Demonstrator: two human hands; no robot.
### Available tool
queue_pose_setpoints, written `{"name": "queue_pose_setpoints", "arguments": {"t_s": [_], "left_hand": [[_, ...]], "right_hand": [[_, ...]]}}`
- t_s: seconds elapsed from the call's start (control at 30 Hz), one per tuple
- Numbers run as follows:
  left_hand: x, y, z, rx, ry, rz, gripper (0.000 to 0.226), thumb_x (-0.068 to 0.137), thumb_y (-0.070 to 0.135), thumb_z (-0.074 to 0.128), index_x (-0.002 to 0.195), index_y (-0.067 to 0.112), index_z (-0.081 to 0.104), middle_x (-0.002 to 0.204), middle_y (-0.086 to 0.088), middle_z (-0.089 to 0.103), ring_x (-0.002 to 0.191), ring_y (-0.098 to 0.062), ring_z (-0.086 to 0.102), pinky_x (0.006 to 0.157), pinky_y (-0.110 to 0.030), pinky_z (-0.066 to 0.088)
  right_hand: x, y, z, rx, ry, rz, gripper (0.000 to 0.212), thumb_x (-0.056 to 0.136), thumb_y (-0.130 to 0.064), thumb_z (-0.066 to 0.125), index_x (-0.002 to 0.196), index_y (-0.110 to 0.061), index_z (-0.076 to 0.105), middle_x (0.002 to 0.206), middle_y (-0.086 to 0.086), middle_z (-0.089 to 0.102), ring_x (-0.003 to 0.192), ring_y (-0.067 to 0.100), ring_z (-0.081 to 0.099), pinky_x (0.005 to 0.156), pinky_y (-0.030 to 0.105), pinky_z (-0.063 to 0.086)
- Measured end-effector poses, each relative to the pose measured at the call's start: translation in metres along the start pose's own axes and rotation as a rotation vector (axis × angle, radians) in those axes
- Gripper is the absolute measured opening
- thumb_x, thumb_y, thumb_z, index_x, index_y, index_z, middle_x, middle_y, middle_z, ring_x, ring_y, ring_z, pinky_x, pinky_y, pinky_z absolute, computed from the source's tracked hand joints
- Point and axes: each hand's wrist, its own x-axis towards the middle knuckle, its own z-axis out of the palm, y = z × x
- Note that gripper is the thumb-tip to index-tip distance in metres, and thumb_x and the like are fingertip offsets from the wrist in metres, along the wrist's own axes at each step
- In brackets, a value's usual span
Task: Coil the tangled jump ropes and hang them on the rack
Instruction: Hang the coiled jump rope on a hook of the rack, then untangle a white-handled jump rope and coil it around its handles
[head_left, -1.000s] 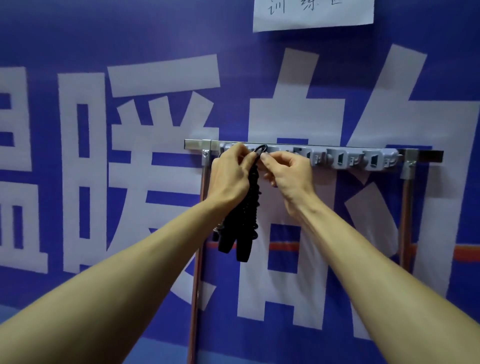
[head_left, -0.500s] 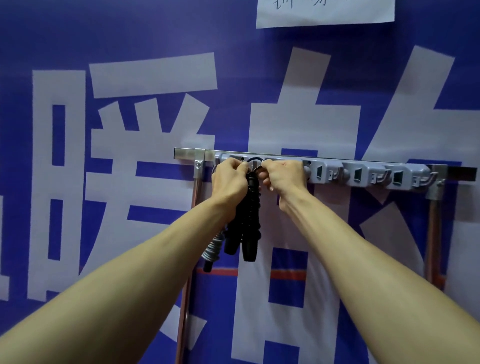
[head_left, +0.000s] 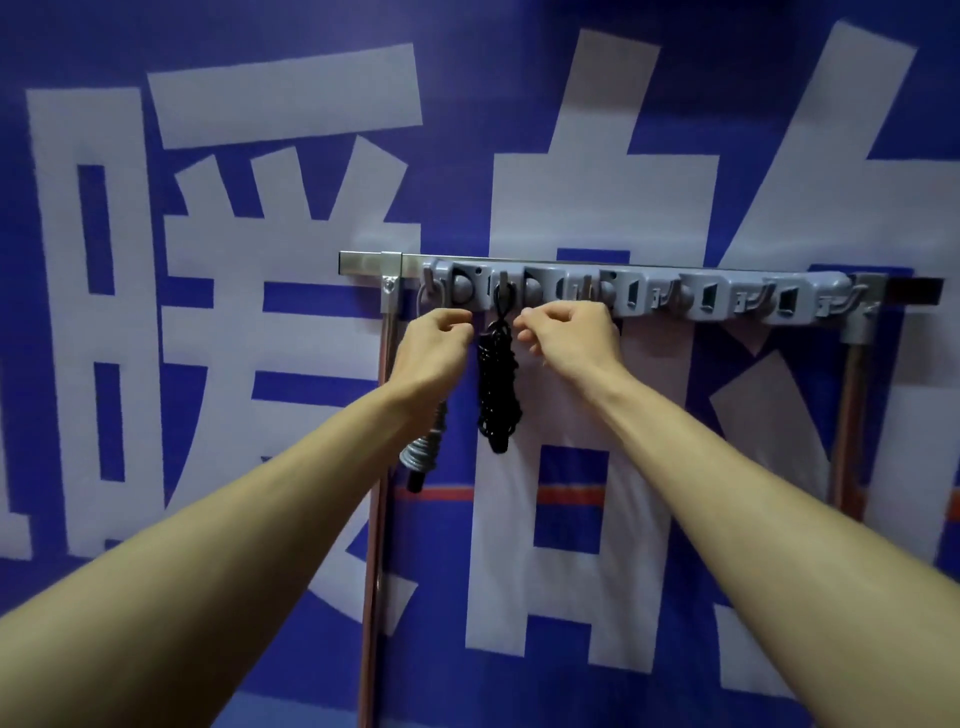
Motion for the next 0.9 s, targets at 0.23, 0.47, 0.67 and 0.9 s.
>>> {"name": "queue_pose_setpoints", "arguments": {"t_s": [0.23,0.47,0.67,0.9], "left_hand": [[-0.112,-0.016,-0.02,-0.082,-0.048,-0.121,0.025,0.091,0.003,0.048,0.101,0.017,0.067,0.096,-0.005,0.069,0.088,-0.018,0.065,0.078,-0.028,0.051],[-0.259,-0.067,-0.018,0.031,-0.322,-0.383,0.027,0.092,-0.002,0.042,0.089,0.015,0.064,0.089,-0.007,0.066,0.071,-0.014,0.063,0.061,-0.016,0.043],[-0.379,-0.115,-0.014,0.047,-0.442,-0.599,0.021,0.094,-0.004,0.043,0.094,0.005,0.062,0.092,-0.013,0.06,0.069,-0.017,0.059,0.051,-0.011,0.044],[-0.473,-0.198,-0.013,0.276,-0.674,-0.654,0.023,0.091,0.004,0.052,0.078,0.021,0.062,0.08,-0.006,0.062,0.072,-0.019,0.058,0.071,-0.027,0.045]], "right_hand": [[-0.093,0.011,-0.05,-0.039,-0.162,0.058,0.011,0.088,-0.02,0.062,0.084,-0.019,0.072,0.077,-0.002,0.069,0.062,0.005,0.058,0.054,0.019,0.045],[-0.22,0.062,-0.085,-0.062,-0.387,0.319,0.014,0.091,-0.015,0.06,0.094,-0.007,0.07,0.078,0.002,0.065,0.06,0.008,0.056,0.051,0.02,0.044],[-0.334,0.112,-0.098,-0.065,-0.53,0.533,0.018,0.092,-0.013,0.06,0.102,-0.001,0.067,0.084,0.006,0.063,0.065,0.014,0.057,0.05,0.02,0.046],[-0.439,0.191,-0.085,-0.074,-0.625,0.684,0.015,0.093,-0.007,0.056,0.101,0.001,0.066,0.08,0.006,0.062,0.063,0.013,0.057,0.05,0.017,0.047]]}}
